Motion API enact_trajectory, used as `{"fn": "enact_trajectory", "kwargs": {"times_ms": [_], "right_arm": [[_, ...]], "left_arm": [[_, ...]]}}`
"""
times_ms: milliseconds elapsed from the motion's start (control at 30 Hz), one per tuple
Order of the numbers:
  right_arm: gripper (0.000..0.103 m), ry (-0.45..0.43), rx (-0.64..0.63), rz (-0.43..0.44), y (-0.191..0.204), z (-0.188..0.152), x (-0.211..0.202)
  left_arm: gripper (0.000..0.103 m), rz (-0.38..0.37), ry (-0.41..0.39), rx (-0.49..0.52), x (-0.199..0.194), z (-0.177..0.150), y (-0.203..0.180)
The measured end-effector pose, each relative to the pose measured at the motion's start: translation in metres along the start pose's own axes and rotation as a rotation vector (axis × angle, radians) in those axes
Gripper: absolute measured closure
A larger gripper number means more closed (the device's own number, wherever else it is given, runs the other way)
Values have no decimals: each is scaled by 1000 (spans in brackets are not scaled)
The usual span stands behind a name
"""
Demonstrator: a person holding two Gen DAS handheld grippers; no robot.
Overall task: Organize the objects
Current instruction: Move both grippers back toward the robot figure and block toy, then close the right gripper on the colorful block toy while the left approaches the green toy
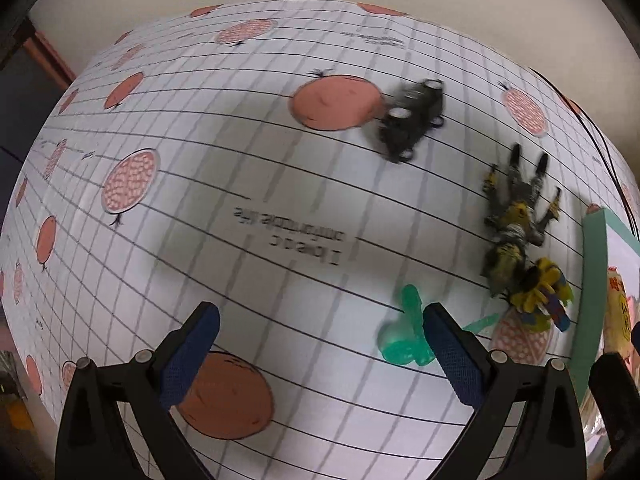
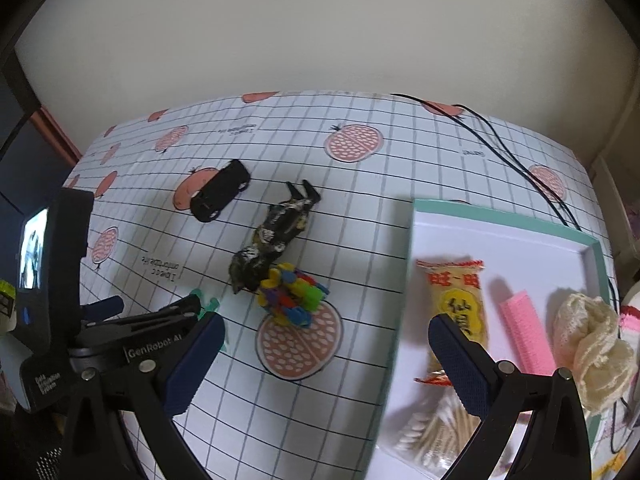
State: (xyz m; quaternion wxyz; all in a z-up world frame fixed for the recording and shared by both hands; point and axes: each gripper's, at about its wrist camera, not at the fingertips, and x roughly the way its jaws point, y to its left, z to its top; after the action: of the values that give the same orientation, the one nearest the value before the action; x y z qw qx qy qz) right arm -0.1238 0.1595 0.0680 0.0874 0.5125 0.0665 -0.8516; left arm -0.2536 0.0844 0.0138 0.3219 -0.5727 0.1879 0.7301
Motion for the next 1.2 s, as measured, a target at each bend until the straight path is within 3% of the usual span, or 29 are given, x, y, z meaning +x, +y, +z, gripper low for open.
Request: {"fn": "enact_trajectory", "kwargs": {"times_ms": [200, 600, 1000, 1200], "right_arm": [[1, -17, -29, 17, 14, 0, 8], [19, -10, -30, 35, 15, -3, 28], [27, -15, -12, 28, 17, -4, 46], [41, -7, 14, 40, 13, -5, 52]], "left_arm": [[3, -51, 3, -47, -7, 4, 16], [5, -148, 20, -67, -14, 5, 14], [5, -185, 25, -79, -17, 2, 5], [5, -182, 28, -75, -16, 0, -2]]}}
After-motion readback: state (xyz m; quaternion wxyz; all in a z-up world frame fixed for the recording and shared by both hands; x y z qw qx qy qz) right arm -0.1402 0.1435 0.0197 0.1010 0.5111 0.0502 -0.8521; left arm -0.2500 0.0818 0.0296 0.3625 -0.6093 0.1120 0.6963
